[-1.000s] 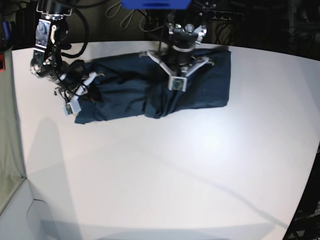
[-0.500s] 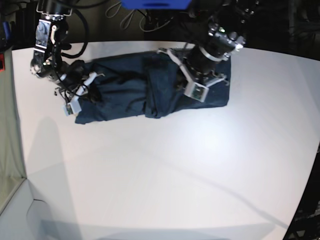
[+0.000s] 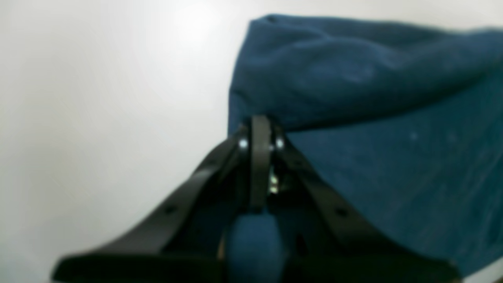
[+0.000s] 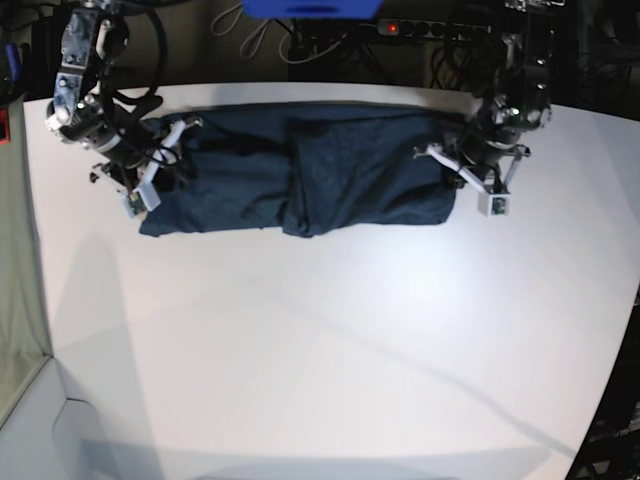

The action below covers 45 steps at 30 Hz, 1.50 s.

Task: Layout the t-shirt on the table in an organized manner, then fold the t-shirt properly
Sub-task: 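Grasp both ends of the folded bundle with both grippers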

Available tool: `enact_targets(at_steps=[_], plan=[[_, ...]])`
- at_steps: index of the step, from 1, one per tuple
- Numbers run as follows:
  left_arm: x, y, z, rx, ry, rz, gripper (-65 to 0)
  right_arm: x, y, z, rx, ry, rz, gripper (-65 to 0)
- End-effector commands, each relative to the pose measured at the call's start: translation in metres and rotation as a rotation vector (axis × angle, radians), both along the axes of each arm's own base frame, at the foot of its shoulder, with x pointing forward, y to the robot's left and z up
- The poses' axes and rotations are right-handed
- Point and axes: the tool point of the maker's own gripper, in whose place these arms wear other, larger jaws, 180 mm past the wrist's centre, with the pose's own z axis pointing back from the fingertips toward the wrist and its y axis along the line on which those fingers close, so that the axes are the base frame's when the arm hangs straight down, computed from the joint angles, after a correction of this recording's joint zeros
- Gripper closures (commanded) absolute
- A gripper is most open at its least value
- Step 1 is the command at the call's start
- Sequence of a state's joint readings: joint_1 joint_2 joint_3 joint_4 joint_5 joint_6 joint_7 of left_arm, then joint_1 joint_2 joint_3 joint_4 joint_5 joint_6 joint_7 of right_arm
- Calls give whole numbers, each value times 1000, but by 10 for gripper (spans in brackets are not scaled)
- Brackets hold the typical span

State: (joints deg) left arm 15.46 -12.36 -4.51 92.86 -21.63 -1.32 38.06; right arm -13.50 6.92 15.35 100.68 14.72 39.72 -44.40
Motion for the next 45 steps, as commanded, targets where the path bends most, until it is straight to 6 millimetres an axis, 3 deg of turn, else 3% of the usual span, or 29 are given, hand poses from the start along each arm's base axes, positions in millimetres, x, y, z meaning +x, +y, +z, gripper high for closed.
enact_targets(at_steps=[1,7,13,24,38,45], plan=[[-1,2,-3,5,15,4,-5,11,4,21,11,-75,10,-277],[4,6,-7,9,23,13,-5,11,-4,36,-45,-64,-15,-317],[0,9,-9,13,31,17,-5,9,-40,31,-95,18,-131,-370],[-20,10,-19,14,75,19,-5,7,-39,25,-85,42,-141,-371],[-12,-5,29,5,-56,-23,-5,-1,-40,-26,20,130,-165,-371],[-5,16,67,28,-159,35,-5,-7,-44,-47,58,160,-185,-371]])
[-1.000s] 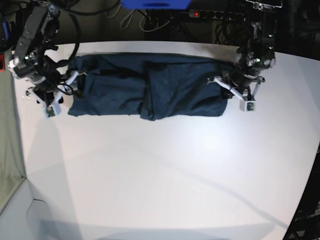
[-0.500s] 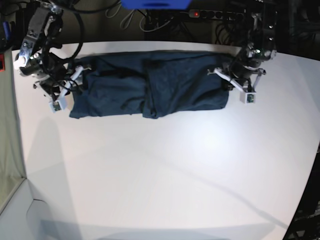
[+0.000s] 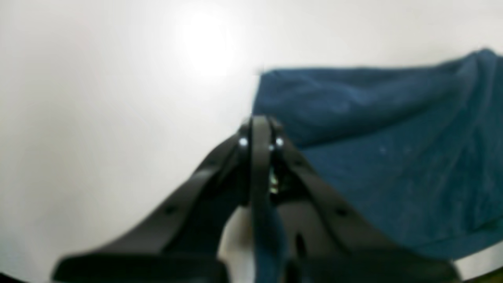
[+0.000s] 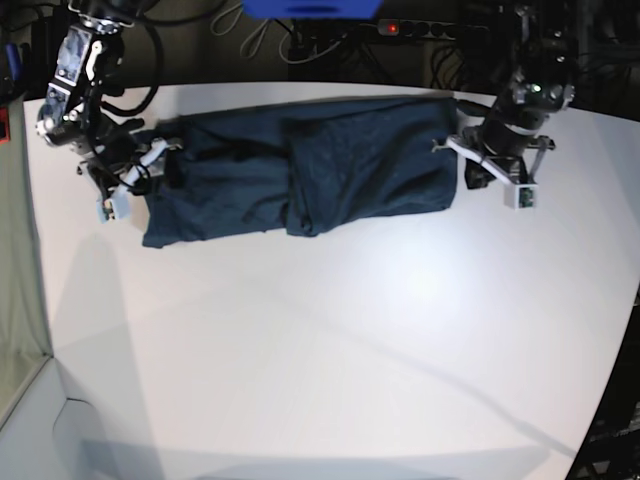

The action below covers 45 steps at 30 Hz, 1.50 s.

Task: Layout the t-shirt on the table in an organized manner, then fold the t-shirt properly
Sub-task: 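Grasp both ends of the folded bundle with both grippers, then fold the bundle over with the right gripper toward the left gripper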

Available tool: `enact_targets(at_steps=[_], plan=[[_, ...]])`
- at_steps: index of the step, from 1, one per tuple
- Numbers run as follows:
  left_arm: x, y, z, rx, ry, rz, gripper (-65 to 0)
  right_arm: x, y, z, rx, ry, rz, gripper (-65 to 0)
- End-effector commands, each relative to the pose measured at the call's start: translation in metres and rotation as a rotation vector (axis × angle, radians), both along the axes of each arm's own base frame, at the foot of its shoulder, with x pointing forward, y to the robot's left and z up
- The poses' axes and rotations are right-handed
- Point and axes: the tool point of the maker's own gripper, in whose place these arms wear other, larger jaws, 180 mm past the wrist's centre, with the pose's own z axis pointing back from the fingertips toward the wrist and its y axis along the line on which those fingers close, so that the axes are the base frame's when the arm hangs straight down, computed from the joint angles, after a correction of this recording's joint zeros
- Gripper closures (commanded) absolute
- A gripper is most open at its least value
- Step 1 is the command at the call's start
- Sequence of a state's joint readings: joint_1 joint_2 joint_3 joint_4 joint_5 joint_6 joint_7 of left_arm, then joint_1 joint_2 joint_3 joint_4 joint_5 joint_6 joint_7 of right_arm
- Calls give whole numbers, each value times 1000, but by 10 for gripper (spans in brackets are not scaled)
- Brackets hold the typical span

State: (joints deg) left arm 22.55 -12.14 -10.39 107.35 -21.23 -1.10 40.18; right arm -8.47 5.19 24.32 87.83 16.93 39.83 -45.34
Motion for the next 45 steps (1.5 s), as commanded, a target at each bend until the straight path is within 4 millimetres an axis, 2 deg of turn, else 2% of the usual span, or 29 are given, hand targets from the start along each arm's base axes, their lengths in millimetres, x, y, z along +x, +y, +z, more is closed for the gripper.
enact_targets(at_steps=[1,6,7,9,12,16,20,22,25,29,30,34,37,41,45], plan=[[9,2,19,2,-67,4,-5,-12,-5,-11,-37,68,18,-371],[4,24,22,28,-71,59,-5,-11,-6,-10,-39,65,15,-370],[3,30,17,33,-57,74,-5,-11,-7,-9,-39,63,13,-370],[-5,40,-10,31,18,104,-5,-10,-6,-9,-38,63,16,-369],[-8,45,-29,27,67,120,-1,-10,-6,-9,-38,63,16,-369],[-14,47,-43,20,106,131,-1,-9,-4,-10,-30,53,15,-369],[-15,40,-56,-9,133,155,-1,-13,6,-23,3,74,30,-360],[-16,40,-66,-17,159,162,-1,-15,15,-29,20,88,51,-315],[-21,34,-78,-34,194,156,-1,-18,32,-33,32,95,102,-209],[-26,29,-86,-36,220,143,-1,-20,47,-36,36,107,151,-24],[-26,29,-86,-37,221,141,-1,-21,47,-36,36,110,152,0],[-26,29,-86,-37,222,142,-1,-20,47,-35,34,108,153,0],[-28,29,-87,-36,225,143,-1,-13,46,-24,26,68,152,0],[-28,29,-87,-36,225,143,-1,-2,49,7,-9,-28,171,0],[-30,28,-91,-42,237,146,-1,5,68,45,-23,-130,189,0]])
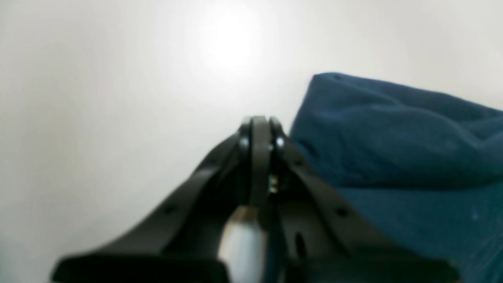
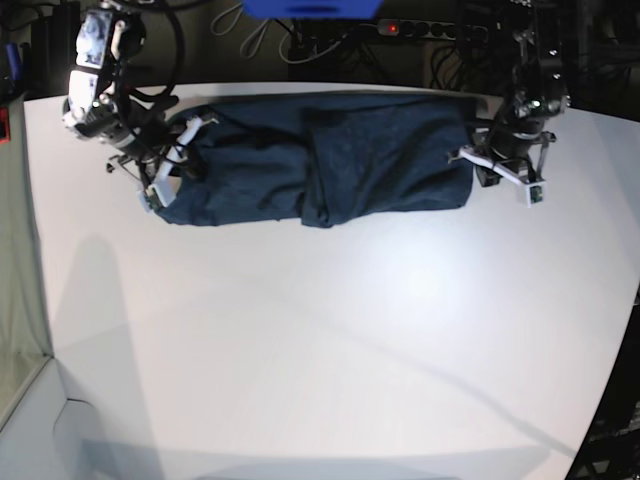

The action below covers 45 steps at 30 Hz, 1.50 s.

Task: Layout the t-shirt on the table in an organized manner, then fold the t-shirt properly
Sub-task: 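Fold the bundle over with the right gripper toward the left gripper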

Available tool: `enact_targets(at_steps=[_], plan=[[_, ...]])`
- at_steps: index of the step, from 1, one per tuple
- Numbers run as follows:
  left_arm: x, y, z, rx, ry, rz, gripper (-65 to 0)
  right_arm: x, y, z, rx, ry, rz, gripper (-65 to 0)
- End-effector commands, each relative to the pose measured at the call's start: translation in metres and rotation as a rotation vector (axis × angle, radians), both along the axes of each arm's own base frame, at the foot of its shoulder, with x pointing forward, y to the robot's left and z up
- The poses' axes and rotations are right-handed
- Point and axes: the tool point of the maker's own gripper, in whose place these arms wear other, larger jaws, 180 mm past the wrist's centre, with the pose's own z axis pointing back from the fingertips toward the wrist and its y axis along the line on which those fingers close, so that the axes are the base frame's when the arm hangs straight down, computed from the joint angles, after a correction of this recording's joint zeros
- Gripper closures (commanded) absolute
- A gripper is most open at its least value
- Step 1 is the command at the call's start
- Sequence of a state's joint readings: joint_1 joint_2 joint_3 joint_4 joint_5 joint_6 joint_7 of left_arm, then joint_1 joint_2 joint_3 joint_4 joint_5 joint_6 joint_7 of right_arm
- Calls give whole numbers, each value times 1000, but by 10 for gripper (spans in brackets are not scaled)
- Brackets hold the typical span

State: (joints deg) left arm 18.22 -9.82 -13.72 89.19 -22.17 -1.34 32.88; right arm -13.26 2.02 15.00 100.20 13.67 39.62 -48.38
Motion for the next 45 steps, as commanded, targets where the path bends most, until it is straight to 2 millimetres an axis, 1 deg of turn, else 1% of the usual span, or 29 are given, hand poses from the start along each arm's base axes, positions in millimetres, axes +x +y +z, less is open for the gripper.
enact_targets(at_steps=[1,6,8,9,12,14,19,23,27,30,33,36,41,45], plan=[[-27,-8,-24,-21,144,-16,-1,17,9,29,29,-104,15,0],[-28,-11,-25,-25,147,-15,-1,21,25,65,15,-175,24,0],[-29,-12,-26,-30,148,-12,-1,22,39,74,18,-193,64,0],[-29,-12,-26,-28,149,-11,-1,21,46,75,21,-193,86,0],[-29,-11,-26,-26,150,-10,-1,15,76,75,48,-188,174,0],[-29,-11,-26,-26,150,-10,-1,7,96,75,73,-182,229,0],[-29,-11,-26,-24,150,-9,-1,-12,161,86,148,-197,419,0],[-30,-11,-26,-24,153,-9,-1,-21,201,101,185,-238,551,0],[-35,-13,-30,-33,191,-16,-1,-17,229,123,204,-307,640,0],[-37,-13,-30,-38,212,-18,-1,-14,242,134,218,-340,666,0],[-37,-13,-29,-44,212,-18,-1,-14,258,147,234,-378,711,0],[-36,-13,-28,-45,210,-16,-1,-18,271,143,240,-366,760,0],[-37,-12,-28,-43,212,-15,-1,-25,288,112,253,-275,814,0],[-35,-10,-25,-38,201,-17,-1,-27,292,101,286,-251,809,0]])
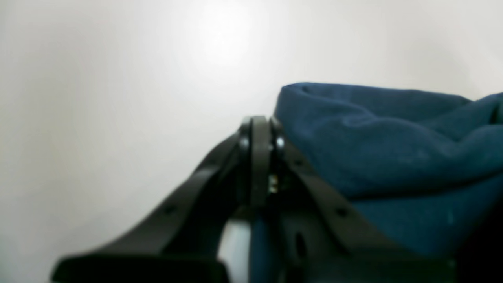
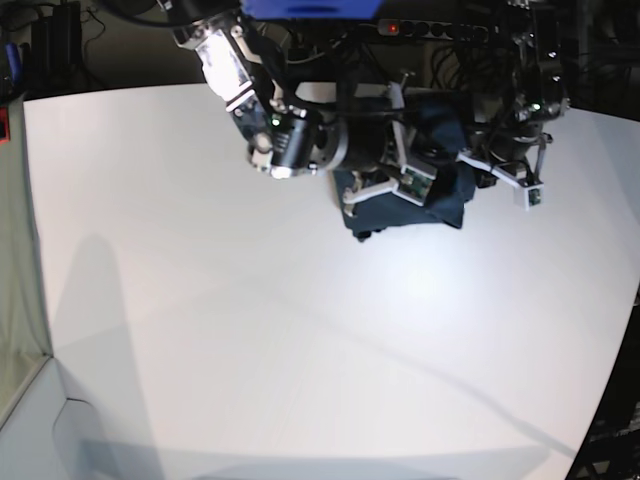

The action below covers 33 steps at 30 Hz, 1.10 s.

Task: Layout the t-shirt on the table in an organized manner, then fold the t-shirt properly
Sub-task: 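Fold the bundle over with the right gripper toward the left gripper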

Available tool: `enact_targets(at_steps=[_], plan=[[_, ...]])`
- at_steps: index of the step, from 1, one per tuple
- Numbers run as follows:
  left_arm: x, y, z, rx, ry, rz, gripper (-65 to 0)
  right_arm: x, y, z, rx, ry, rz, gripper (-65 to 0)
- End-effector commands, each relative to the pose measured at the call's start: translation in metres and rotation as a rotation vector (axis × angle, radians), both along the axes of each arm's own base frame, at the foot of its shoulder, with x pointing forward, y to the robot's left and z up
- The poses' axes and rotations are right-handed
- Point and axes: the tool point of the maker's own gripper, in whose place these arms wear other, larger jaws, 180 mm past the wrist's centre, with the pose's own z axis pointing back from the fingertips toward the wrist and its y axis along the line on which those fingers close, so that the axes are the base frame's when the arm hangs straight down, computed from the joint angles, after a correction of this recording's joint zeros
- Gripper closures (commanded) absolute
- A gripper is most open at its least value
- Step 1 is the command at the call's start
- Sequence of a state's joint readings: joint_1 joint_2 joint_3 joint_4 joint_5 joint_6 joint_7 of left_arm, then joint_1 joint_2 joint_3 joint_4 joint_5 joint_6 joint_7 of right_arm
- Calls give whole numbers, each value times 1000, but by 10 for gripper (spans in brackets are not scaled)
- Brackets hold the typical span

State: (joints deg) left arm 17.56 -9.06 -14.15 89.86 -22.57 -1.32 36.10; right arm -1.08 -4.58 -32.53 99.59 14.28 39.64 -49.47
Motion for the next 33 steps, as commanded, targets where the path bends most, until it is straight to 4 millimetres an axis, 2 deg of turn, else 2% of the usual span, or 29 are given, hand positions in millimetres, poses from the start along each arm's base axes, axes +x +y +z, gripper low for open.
enact_targets(at_steps=[1,3,6,9,13,25,27,30,33], plan=[[-32,-4,-20,-8,159,-21,-1,6,7,18,66,-29,2,0],[-26,2,-7,-1,118,-5,-1,6,4,16,61,-30,1,0],[-26,15,10,13,109,21,-1,7,2,14,51,-34,0,0],[-28,32,18,27,111,63,-1,14,-2,14,39,-50,0,0],[-33,49,17,45,124,105,-1,15,-3,12,34,-49,0,0],[-51,54,8,55,172,106,-1,16,6,20,52,-56,8,0],[-52,56,9,61,173,103,-1,12,9,19,49,-56,24,-48],[-54,59,9,70,176,100,-1,-1,19,19,46,-61,78,-181],[-57,60,8,73,184,99,-1,-5,22,23,57,-62,86,-317]])
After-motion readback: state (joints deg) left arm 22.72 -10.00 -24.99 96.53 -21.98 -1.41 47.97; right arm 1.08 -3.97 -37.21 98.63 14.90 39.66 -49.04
